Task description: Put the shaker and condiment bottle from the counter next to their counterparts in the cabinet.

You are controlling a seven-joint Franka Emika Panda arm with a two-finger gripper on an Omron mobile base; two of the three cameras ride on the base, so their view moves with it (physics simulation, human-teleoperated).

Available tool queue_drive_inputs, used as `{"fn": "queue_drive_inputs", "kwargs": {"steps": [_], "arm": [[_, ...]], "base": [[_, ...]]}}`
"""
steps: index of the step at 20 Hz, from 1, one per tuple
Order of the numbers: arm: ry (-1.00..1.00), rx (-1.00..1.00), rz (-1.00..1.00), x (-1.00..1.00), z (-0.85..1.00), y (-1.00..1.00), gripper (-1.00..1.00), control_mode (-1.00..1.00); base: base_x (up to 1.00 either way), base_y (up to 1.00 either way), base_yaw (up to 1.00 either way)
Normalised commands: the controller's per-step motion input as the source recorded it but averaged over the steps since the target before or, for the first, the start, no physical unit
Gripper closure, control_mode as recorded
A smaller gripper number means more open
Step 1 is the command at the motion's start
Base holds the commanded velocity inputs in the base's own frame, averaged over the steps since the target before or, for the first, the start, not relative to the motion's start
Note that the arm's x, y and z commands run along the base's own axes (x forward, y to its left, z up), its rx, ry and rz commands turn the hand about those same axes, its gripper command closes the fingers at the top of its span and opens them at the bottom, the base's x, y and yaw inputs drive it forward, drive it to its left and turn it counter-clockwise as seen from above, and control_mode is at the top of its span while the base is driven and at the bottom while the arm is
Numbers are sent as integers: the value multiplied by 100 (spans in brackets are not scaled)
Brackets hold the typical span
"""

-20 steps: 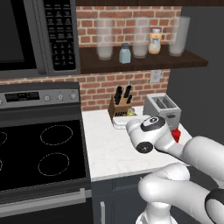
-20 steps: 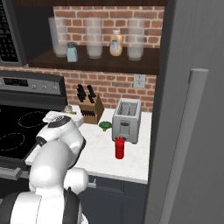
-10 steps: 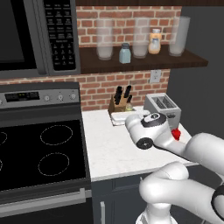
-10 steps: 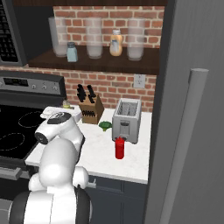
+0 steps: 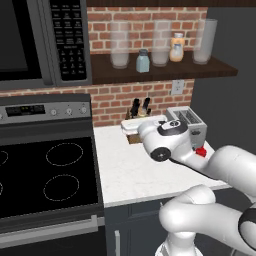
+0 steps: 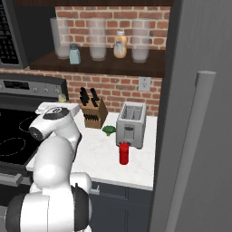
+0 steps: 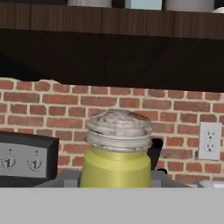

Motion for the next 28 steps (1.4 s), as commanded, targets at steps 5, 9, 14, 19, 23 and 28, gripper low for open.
{"fn": "queue_drive_inputs", "kwargs": {"steps": [5, 9, 14, 19, 23, 28], "arm": [[0, -7, 0, 0, 52, 18, 100, -100], [0, -6, 0, 0, 55, 12, 100, -100], [0, -4, 0, 0, 50, 3, 100, -100], [0, -1, 0, 0, 36, 0, 100, -100], [0, 0, 0, 0, 31, 0, 100, -100], [0, 0, 0, 0, 27, 0, 100, -100]], "base": [[0, 0, 0], [0, 0, 0], [0, 0, 0], [0, 0, 0], [0, 0, 0], [0, 0, 0]]}}
